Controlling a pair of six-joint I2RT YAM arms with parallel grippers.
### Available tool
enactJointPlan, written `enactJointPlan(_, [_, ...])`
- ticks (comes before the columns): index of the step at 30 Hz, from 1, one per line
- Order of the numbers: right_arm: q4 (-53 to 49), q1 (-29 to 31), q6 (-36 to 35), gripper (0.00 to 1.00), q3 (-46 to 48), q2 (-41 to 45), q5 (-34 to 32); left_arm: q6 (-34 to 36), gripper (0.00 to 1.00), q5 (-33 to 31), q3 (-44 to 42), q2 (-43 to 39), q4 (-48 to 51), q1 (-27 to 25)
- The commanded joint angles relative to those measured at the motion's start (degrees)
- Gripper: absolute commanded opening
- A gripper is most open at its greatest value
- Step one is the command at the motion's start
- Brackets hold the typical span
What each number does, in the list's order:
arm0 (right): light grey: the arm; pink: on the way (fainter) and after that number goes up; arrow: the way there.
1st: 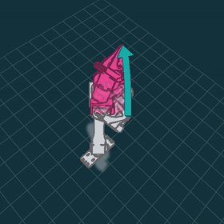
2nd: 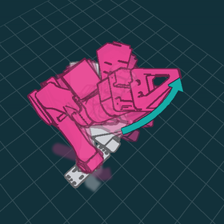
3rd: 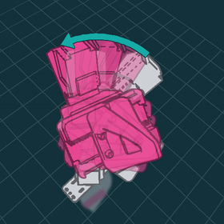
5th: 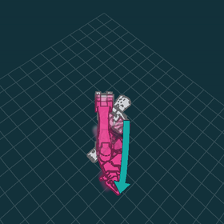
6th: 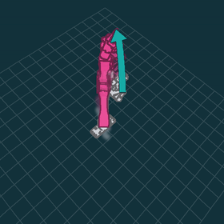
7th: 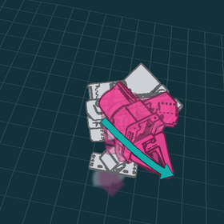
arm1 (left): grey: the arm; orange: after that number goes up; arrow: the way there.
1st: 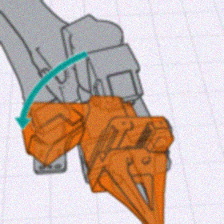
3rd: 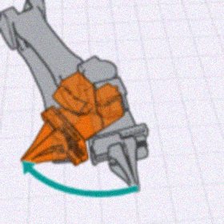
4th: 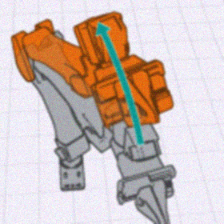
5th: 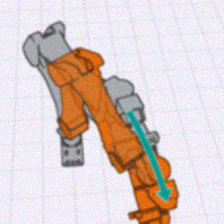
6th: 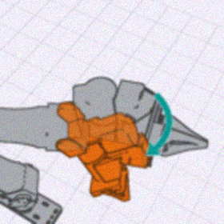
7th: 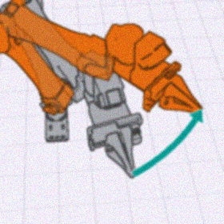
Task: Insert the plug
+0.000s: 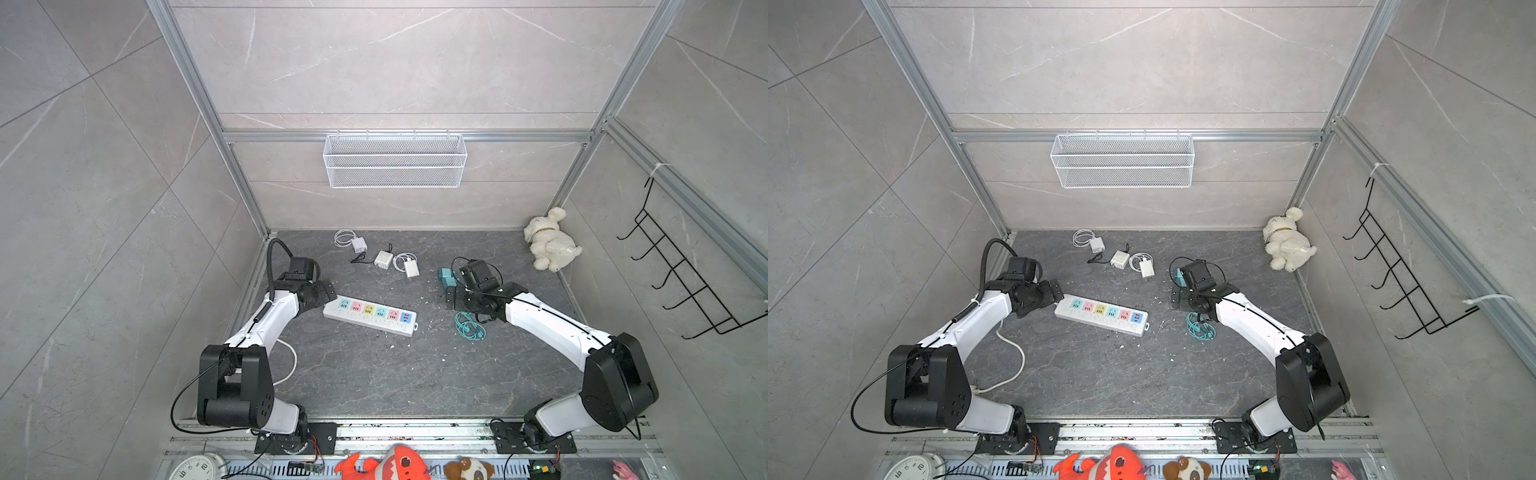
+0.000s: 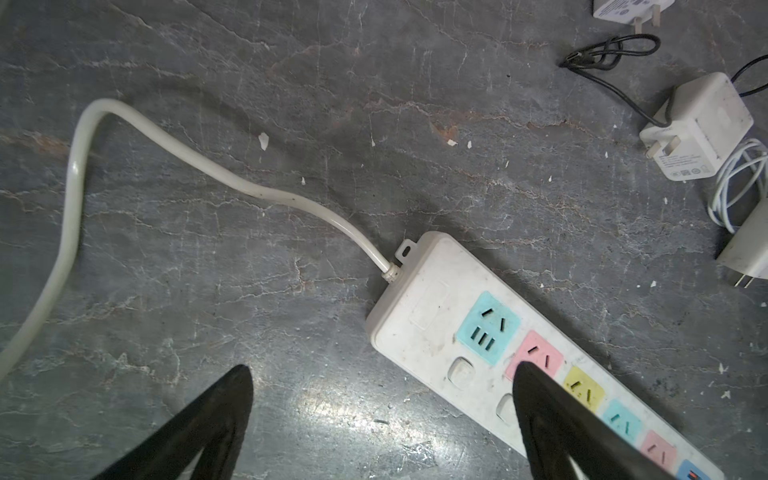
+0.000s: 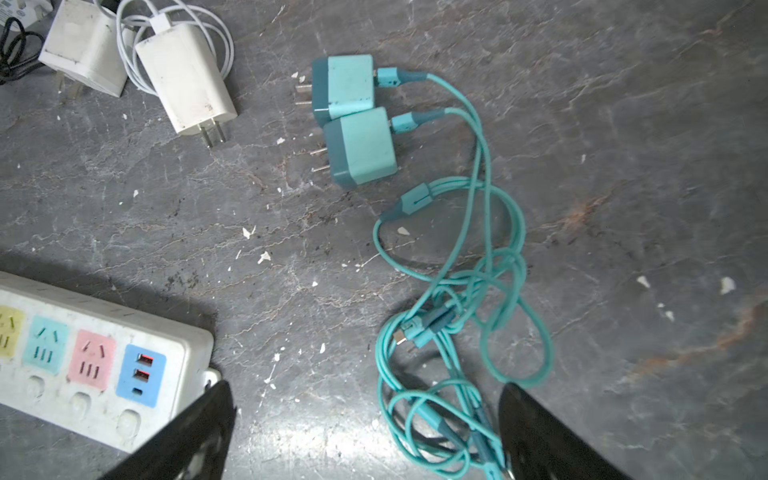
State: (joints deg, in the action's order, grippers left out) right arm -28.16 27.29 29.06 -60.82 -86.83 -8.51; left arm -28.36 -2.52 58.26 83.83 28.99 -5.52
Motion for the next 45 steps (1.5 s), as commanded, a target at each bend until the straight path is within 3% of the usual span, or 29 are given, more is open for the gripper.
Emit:
enactJointPlan(1, [-2.6, 1.3, 3.0, 0.99, -2.1, -2.2, 2.3, -2.2, 1.00, 3.3, 1.5, 0.5, 1.2, -0.7])
enactJointPlan(12, [-2.0, 6.1, 5.2, 0.99, -4.6, -7.7, 3.6, -6.2, 1.00, 2.4, 7.7, 10.3, -0.3, -0.8])
enactJointPlan(20, [-1.7, 6.5, 3.9, 0.98, -5.4, -9.6, 5.7, -9.3, 1.00, 0.1, 12.9, 18.7, 1.5, -0.7])
enactJointPlan(33, [-1.9, 6.5, 1.7, 0.99, -5.7, -10.1, 6.3, -11.9, 1.00, 0.7, 14.3, 24.3, 1.2, -1.1])
enactJointPlan(38, [-3.2, 6.3, 1.1, 0.99, -6.4, -10.6, 4.4, -12.7, 0.98, 1.3, 12.4, 23.8, 1.3, -4.0])
enactJointPlan(45, [-4.0, 3.3, -0.3, 0.99, -8.6, -12.1, 4.8, -15.3, 0.95, 2.2, 11.6, 24.5, 1.5, -12.6])
